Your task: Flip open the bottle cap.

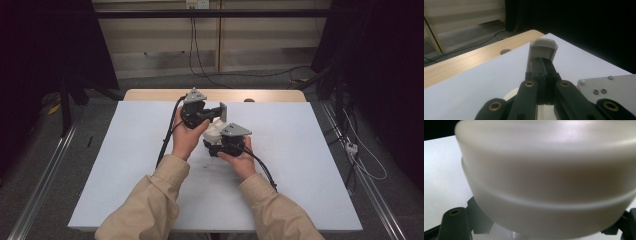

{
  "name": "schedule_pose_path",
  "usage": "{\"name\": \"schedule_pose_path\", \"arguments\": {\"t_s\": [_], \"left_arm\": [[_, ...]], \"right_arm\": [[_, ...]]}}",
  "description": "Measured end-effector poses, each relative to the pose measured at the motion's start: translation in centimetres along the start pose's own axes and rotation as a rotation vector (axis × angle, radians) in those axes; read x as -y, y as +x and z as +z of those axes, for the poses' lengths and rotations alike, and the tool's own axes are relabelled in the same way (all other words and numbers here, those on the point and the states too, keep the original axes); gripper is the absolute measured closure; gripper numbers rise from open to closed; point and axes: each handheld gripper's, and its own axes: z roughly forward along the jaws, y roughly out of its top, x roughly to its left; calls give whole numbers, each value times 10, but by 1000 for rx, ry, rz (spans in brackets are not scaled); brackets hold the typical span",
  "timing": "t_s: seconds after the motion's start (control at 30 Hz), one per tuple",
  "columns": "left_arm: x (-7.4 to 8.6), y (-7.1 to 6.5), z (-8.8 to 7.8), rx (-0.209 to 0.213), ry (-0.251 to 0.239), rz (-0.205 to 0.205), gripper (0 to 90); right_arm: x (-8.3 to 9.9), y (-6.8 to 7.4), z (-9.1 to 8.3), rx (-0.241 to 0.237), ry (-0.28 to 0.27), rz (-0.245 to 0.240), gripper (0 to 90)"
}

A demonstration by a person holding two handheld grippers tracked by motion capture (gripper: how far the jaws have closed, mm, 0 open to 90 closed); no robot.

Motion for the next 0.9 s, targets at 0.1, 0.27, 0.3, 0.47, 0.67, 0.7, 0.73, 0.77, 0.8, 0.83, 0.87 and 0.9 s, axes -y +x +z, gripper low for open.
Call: {"name": "schedule_pose_path", "arguments": {"t_s": [0.1,0.27,0.3,0.47,0.67,0.7,0.73,0.77,0.8,0.83,0.87,0.9], "left_arm": [[-1,0,2,0,3,8,900],[-1,0,4,2,-1,3,900],[-2,0,4,0,1,3,900],[-2,0,7,2,6,7,900],[-4,-1,10,-4,7,6,900],[-4,-1,11,-1,10,7,900],[-5,-1,12,-2,10,7,900],[-5,-1,12,-2,10,7,900],[-5,-1,12,0,11,12,900],[-6,-2,13,1,14,13,900],[-6,-2,13,1,14,13,900],[-6,-1,13,2,15,12,900]], "right_arm": [[0,0,0,-1,0,1,189],[0,0,0,-1,0,3,189],[0,0,0,-1,0,2,189],[0,0,0,0,0,4,189],[0,0,0,0,1,5,189],[0,-1,0,-1,1,6,189],[0,-1,0,-1,1,6,189],[0,-1,0,-1,1,6,189],[0,-1,0,-1,1,6,189],[0,-1,0,-1,1,6,188],[0,-1,0,-1,1,6,188],[0,-1,0,-1,2,6,189]]}}
